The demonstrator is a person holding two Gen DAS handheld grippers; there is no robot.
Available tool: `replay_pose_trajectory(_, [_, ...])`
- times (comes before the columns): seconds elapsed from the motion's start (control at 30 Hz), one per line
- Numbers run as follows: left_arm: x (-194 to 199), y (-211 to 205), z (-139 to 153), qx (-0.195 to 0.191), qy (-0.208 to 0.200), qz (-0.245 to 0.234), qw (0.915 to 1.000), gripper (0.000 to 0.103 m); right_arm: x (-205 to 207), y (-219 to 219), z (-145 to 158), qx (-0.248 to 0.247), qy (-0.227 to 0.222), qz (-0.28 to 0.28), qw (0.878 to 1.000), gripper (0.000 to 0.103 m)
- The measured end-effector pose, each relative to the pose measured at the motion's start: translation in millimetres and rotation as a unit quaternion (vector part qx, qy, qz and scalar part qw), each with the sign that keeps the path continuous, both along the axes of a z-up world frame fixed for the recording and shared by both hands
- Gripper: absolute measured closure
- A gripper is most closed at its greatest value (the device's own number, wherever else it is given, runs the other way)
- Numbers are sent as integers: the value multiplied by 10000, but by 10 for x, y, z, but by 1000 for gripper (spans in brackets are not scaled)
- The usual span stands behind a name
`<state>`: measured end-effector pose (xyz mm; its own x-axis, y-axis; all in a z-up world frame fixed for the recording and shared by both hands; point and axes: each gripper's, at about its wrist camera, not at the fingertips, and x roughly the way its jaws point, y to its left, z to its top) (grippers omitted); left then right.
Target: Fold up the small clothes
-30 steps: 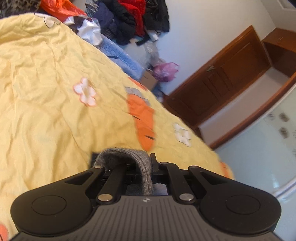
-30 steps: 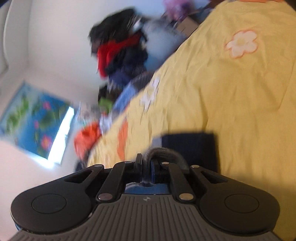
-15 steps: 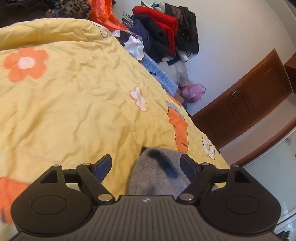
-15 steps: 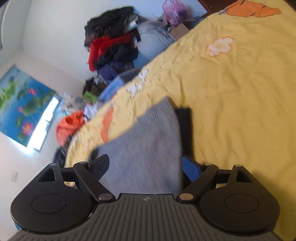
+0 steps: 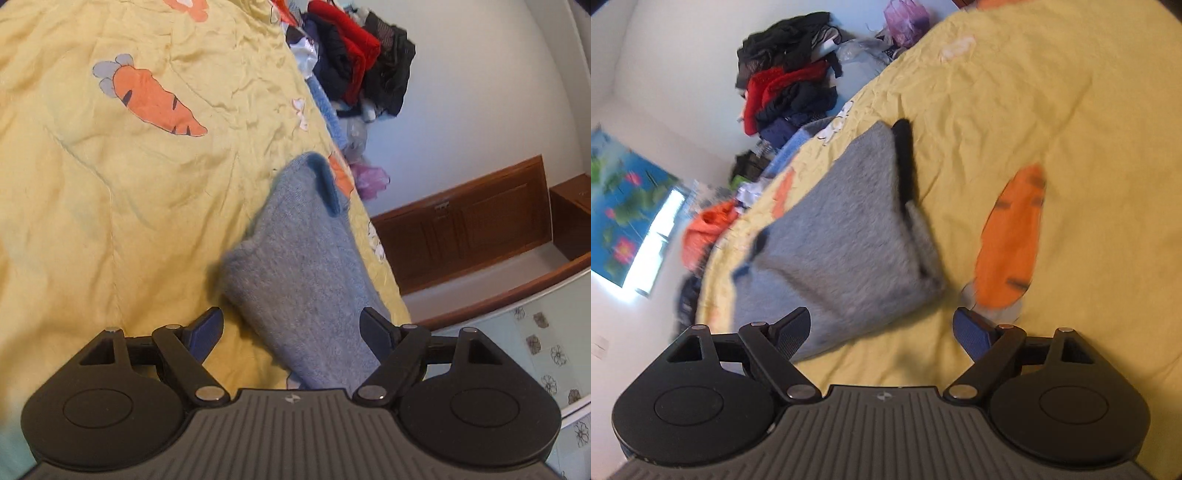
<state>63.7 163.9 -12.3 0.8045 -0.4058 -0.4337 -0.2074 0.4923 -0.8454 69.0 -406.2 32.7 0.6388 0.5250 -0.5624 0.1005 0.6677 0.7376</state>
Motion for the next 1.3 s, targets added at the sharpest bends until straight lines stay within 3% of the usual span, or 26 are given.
replay_pose_trajectory(0.17, [179,-138,-42,-465,-107,318,9984,24,92,120,-82,494,-157,-678,9963,16])
replay_pose_trajectory(0.2, [218,-167,-46,-455,-9,307,9985,35,146,165,-88,522,-187,-787,9954,17])
replay_pose_trajectory(0.27, [332,-235,-121,-315,520,187,9980,87,264,276,-118,433,-197,-862,9951,31])
replay_pose_trajectory(0.3, [360,-247,-173,-274,664,171,9973,93,305,326,-137,345,-192,-846,9956,36])
replay_pose_trajectory(0.37, [346,-238,-225,-372,618,246,9971,93,390,400,-218,312,-100,-766,9965,63])
replay_pose_trajectory(0.4, [348,-233,-226,-377,624,255,9970,94,413,413,-263,316,-54,-789,9964,70])
replay_pose_trajectory(0.43, [351,-236,-228,-340,638,263,9970,97,434,415,-296,315,3,-822,9961,83])
replay_pose_trajectory(0.47, [355,-241,-211,-254,650,260,9972,97,450,410,-335,335,43,-850,9958,86])
replay_pose_trajectory(0.53, [347,-269,-122,-4,617,150,9980,99,445,401,-344,419,13,-898,9951,86])
replay_pose_trajectory(0.6, [269,-274,51,231,306,-2,9993,99,387,393,-285,491,-96,-860,9950,86])
replay_pose_trajectory(0.7, [123,-266,300,394,-70,-242,9989,99,264,389,-100,465,-405,-692,9957,87])
replay_pose_trajectory(0.83, [-169,-195,504,605,-252,-546,9964,100,-13,348,150,480,-564,-324,9967,87])
replay_pose_trajectory(0.97, [-694,-78,494,781,-196,-805,9935,100,-473,284,249,565,-516,-7,9971,87])
replay_pose_trajectory(1.1, [-1257,36,296,881,240,-928,9915,99,-1011,180,228,644,-242,152,9975,87])
replay_pose_trajectory(1.2, [-1545,68,200,1386,508,-1094,9830,99,-1309,140,96,656,111,167,9976,87])
replay_pose_trajectory(1.3, [-1714,163,346,2136,421,-1248,9680,99,-1442,131,17,157,412,84,9990,71])
